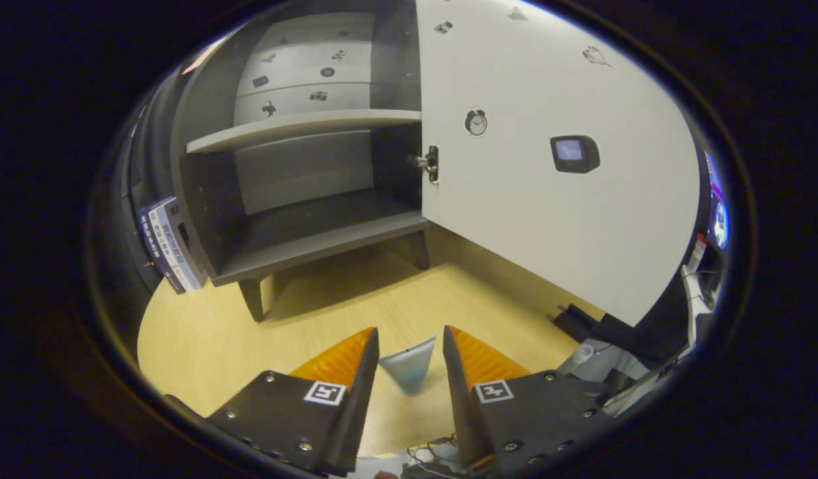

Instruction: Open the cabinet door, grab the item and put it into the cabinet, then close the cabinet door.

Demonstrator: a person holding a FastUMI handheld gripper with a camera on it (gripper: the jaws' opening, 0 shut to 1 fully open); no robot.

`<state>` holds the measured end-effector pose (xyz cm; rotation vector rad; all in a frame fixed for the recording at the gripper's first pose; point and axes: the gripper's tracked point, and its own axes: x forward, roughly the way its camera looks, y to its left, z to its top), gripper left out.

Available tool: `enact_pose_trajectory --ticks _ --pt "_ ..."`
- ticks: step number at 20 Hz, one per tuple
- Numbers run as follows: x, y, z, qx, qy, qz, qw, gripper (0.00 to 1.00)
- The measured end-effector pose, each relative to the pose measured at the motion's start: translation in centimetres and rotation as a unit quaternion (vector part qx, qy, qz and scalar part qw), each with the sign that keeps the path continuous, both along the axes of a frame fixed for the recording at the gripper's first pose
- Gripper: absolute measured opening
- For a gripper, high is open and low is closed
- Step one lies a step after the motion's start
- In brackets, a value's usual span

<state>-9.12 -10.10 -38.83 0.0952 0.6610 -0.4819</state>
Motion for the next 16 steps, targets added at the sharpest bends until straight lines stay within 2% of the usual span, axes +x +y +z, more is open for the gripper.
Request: enact_pose_trajectory --ticks 6,10,13,16 --pt "0.2 0.1 0.0 0.000 0.006 -0.021 1.000 0.56" --pt "-0.1 0.7 0.7 -0.013 0.004 -0.012 1.000 0.56" --pt "-0.7 1.2 1.2 -0.018 0.002 -0.014 1.000 1.00" --pt "-1.2 1.5 0.1 -0.014 0.016 -0.015 1.000 1.00"
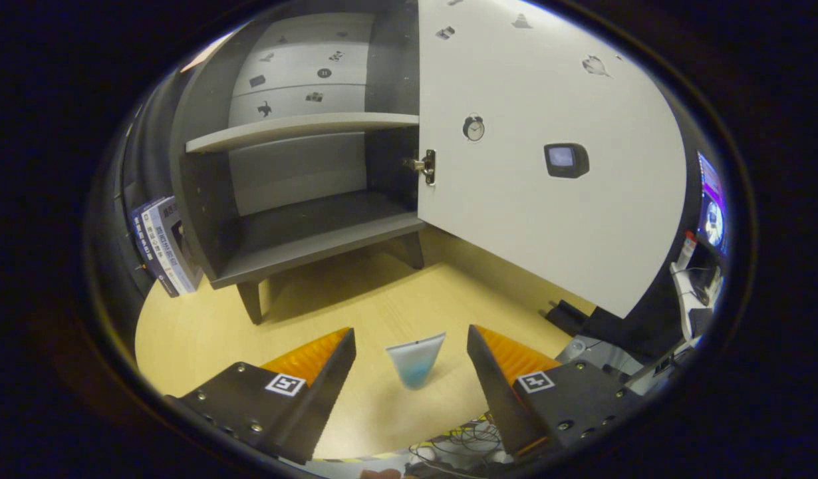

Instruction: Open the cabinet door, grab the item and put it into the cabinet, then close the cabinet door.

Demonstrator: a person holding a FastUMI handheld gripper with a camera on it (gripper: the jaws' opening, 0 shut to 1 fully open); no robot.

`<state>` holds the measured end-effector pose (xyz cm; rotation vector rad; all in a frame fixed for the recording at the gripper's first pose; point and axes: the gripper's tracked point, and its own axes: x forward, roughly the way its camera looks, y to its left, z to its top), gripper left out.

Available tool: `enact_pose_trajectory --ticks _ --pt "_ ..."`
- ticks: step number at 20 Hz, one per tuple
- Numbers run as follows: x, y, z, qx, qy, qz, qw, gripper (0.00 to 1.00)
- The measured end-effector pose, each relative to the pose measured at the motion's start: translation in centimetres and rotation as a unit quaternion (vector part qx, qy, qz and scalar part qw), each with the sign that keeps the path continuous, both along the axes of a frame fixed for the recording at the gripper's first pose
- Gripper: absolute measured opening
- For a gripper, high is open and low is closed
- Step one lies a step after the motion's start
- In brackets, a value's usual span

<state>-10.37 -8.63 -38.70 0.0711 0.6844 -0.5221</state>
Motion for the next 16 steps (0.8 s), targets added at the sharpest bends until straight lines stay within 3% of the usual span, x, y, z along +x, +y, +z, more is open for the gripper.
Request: enact_pose_trajectory --ticks 7,8,10,11,12,16 --pt "0.1 -0.8 -4.3 0.009 0.047 -0.001 0.999 1.00" --pt "0.4 -0.9 -4.8 0.014 0.050 0.002 0.999 0.96" --pt "0.7 -1.0 -5.4 0.009 0.061 0.009 0.998 0.60" --pt "0.9 -1.1 -5.7 0.007 0.067 0.015 0.998 0.57" --pt "1.3 -1.1 -5.8 0.001 0.067 0.019 0.998 0.48" --pt "1.0 -0.6 -5.4 -0.012 0.083 0.025 0.996 0.47"
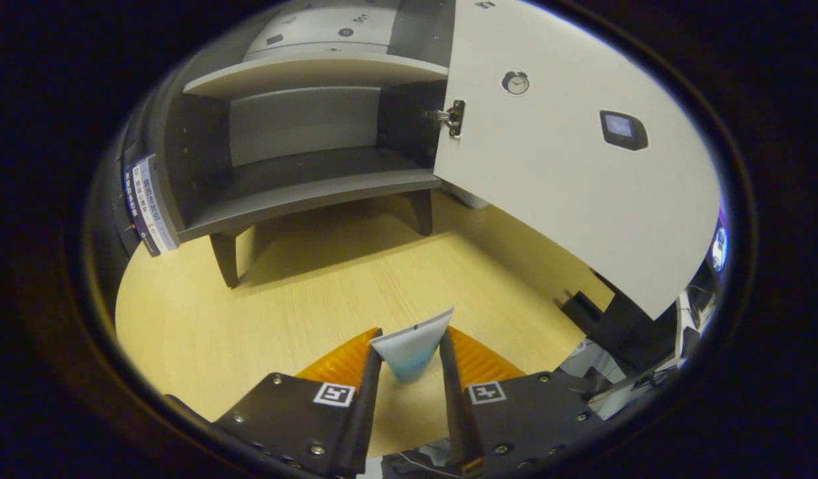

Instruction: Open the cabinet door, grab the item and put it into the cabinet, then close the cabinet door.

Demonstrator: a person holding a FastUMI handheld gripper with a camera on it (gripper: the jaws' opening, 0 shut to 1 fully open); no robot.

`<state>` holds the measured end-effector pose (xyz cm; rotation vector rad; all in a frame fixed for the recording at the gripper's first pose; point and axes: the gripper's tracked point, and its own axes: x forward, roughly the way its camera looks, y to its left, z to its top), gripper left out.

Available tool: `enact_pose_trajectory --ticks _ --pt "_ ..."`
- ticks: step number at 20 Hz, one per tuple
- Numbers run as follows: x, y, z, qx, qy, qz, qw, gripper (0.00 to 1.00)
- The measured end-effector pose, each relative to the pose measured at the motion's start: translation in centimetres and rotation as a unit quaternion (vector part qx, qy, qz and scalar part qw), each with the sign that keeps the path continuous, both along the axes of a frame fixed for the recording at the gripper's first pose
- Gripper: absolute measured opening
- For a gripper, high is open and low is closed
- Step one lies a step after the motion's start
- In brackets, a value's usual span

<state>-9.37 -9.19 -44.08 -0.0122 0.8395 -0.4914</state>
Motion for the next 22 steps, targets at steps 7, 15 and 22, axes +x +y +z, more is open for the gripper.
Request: enact_pose_trajectory --ticks 7,15,22 --pt "3.0 1.5 6.9 -0.029 -0.050 0.034 0.998 0.47" --pt "11.5 3.7 19.4 -0.051 -0.137 0.073 0.987 0.47" --pt "19.4 5.1 27.9 -0.072 -0.178 0.092 0.977 0.47"
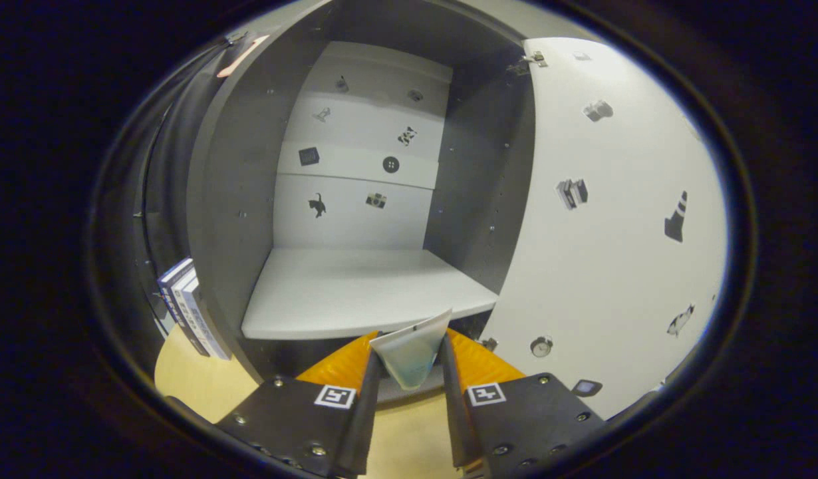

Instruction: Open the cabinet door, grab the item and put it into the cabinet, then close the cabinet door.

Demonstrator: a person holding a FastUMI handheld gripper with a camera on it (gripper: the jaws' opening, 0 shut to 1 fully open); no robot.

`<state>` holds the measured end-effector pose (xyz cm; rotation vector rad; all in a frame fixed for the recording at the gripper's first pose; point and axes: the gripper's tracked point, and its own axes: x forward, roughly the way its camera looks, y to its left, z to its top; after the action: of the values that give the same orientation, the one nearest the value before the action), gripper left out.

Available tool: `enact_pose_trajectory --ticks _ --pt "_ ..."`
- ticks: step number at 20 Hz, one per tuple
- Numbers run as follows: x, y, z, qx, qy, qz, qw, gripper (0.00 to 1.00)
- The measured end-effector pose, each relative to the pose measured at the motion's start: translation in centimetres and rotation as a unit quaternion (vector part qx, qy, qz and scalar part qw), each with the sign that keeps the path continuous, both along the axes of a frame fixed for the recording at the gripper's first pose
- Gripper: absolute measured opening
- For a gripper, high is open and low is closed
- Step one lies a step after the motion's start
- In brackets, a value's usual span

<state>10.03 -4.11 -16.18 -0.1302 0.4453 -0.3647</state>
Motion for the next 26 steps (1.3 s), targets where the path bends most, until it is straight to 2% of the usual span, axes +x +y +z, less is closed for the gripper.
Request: enact_pose_trajectory --ticks 9,20,26 --pt "6.9 -1.7 3.5 0.017 -0.024 -0.026 0.999 0.46" --pt "10.9 -4.6 1.8 0.043 -0.003 -0.046 0.998 0.46" --pt "12.7 -5.3 4.1 0.079 -0.063 -0.046 0.994 0.50"
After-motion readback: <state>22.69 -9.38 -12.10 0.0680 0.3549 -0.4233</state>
